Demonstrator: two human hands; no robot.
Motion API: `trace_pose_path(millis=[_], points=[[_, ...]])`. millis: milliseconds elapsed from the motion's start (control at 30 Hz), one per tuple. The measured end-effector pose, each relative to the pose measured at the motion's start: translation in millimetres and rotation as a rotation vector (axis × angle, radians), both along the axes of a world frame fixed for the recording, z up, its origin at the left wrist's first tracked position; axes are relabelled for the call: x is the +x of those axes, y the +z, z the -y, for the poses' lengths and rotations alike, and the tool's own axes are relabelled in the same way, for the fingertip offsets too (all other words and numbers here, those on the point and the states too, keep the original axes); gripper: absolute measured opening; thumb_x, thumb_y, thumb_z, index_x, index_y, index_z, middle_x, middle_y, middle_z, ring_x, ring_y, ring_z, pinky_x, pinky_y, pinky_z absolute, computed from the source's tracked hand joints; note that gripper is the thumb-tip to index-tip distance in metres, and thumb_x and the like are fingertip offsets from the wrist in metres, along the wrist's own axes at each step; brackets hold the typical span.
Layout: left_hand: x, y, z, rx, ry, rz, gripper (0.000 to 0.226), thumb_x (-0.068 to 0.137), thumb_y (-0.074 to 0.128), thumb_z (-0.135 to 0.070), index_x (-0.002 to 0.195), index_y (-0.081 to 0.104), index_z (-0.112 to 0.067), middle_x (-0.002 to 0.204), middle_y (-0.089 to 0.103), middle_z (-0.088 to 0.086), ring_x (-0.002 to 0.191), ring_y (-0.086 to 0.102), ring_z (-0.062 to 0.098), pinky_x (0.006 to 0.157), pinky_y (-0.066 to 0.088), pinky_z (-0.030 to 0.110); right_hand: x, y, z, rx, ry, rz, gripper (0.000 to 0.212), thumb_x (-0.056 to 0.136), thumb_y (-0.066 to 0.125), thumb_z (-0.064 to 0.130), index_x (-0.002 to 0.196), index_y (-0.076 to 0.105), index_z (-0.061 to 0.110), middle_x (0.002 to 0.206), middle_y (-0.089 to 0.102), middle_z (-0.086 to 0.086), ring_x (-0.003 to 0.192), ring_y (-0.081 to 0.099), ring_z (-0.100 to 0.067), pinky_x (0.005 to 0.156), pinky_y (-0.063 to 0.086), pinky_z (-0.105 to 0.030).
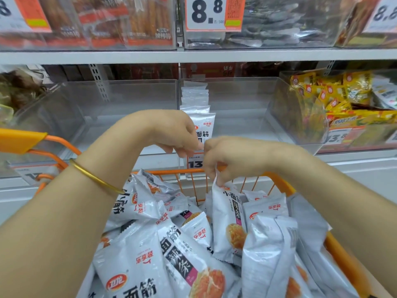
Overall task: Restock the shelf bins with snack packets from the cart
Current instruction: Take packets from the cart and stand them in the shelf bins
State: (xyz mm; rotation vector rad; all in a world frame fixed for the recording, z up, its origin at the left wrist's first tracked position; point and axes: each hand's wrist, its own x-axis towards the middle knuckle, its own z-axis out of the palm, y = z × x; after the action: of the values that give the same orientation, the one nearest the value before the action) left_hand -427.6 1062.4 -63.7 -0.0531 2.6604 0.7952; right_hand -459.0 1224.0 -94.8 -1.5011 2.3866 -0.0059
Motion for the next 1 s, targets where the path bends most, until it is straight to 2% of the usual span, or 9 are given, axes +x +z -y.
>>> trace_pose_path(millis=[133, 200, 333, 433, 533, 667, 767, 900, 1000], points=[[7.9, 4.3, 2.7, 0.269, -0.104, 0.277, 0.032, 0.080, 0.064, -0.032, 0.102, 0.062, -0.009, 0.101, 0.072, 0.002, 0.097, 0.067, 0.012, 0.066, 0.049, 0.019, -11.4, 20.3, -11.9, -0.245, -0.194, 0.223, 0.021, 0.081, 0.069, 0.013, 0.078, 0.055, 0.028, 0.085, 0.055, 0.001, 0.078, 0.052, -0.010, 0.070, 0.042, -0.024], [8.1, 2.1, 2.1, 0.332, -0.125, 0.308, 0.041, 0.073, 0.065, -0.034, 0.104, 0.060, -0.007, 0.103, 0.071, 0.003, 0.097, 0.066, 0.014, 0.066, 0.049, 0.019, -16.5, 23.8, -15.5, -0.404, -0.278, 0.327, 0.021, 0.081, 0.069, 0.006, 0.079, 0.056, 0.023, 0.076, 0.057, -0.002, 0.066, 0.052, -0.008, 0.060, 0.044, -0.021], [0.3, -5.9, -1.4, 0.294, -0.043, 0.144, 0.037, 0.080, 0.068, -0.026, 0.109, 0.061, -0.005, 0.104, 0.069, 0.012, 0.081, 0.059, 0.012, 0.057, 0.045, 0.019, -26.0, 19.9, -13.0, -0.740, -0.425, 0.476, 0.019, 0.084, 0.064, 0.000, 0.089, 0.056, 0.016, 0.077, 0.061, -0.002, 0.059, 0.056, -0.004, 0.048, 0.044, -0.014], [-3.5, -5.4, 1.0, 0.416, 0.052, -0.012, 0.016, 0.088, 0.061, -0.013, 0.103, 0.064, -0.007, 0.095, 0.072, 0.006, 0.073, 0.060, 0.010, 0.056, 0.046, 0.019, -35.6, 16.2, -10.7, -0.974, -0.612, 0.487, 0.016, 0.089, 0.062, 0.021, 0.103, 0.057, 0.016, 0.089, 0.063, -0.005, 0.069, 0.060, -0.010, 0.053, 0.049, -0.021], [-6.1, -4.0, 3.5, 0.540, 0.211, -0.269, 0.011, 0.088, 0.061, -0.011, 0.098, 0.066, -0.013, 0.094, 0.073, 0.001, 0.081, 0.066, 0.013, 0.067, 0.052, 0.027, -39.1, 11.8, -14.0, -0.870, -0.677, 0.526, 0.022, 0.087, 0.063, 0.035, 0.101, 0.062, 0.018, 0.094, 0.069, 0.000, 0.076, 0.062, -0.011, 0.059, 0.048, -0.025], [-9.6, -7.2, 2.8, 0.597, 0.274, -0.495, 0.019, 0.089, 0.061, -0.011, 0.108, 0.061, -0.013, 0.100, 0.070, -0.002, 0.086, 0.066, 0.009, 0.069, 0.051, 0.024, -39.4, 5.8, -9.1, -0.955, -0.650, 0.455, 0.019, 0.083, 0.070, 0.020, 0.100, 0.066, 0.014, 0.089, 0.070, -0.001, 0.067, 0.060, -0.008, 0.050, 0.044, -0.021], [-14.2, -13.5, 7.5, 0.492, 0.342, -0.583, 0.030, 0.087, 0.064, -0.017, 0.116, 0.058, -0.018, 0.109, 0.063, 0.001, 0.096, 0.061, 0.012, 0.075, 0.048, 0.026, -47.2, 2.0, -2.3, -0.992, -0.702, 0.371, 0.021, 0.082, 0.070, 0.014, 0.102, 0.064, 0.010, 0.088, 0.070, -0.001, 0.064, 0.061, -0.009, 0.049, 0.050, -0.021], [-15.1, -25.9, 10.3, 0.299, 0.363, -0.562, 0.040, 0.087, 0.065, -0.021, 0.125, 0.053, -0.017, 0.114, 0.055, 0.005, 0.099, 0.056, 0.019, 0.078, 0.045, 0.028, -55.0, -18.1, 11.1, -0.660, -0.710, 0.307, 0.023, 0.082, 0.071, 0.011, 0.104, 0.064, 0.008, 0.096, 0.071, -0.006, 0.073, 0.068, -0.016, 0.065, 0.058, -0.031], [-14.2, -30.6, 10.0, 0.139, 0.344, -0.509, 0.040, 0.089, 0.062, -0.016, 0.127, 0.053, -0.009, 0.119, 0.055, 0.010, 0.098, 0.056, 0.023, 0.079, 0.043, 0.028, -57.6, -28.5, 18.3, -0.458, -0.700, 0.237, 0.020, 0.083, 0.070, 0.018, 0.101, 0.068, 0.009, 0.100, 0.069, -0.003, 0.081, 0.063, -0.016, 0.064, 0.051, -0.023]])
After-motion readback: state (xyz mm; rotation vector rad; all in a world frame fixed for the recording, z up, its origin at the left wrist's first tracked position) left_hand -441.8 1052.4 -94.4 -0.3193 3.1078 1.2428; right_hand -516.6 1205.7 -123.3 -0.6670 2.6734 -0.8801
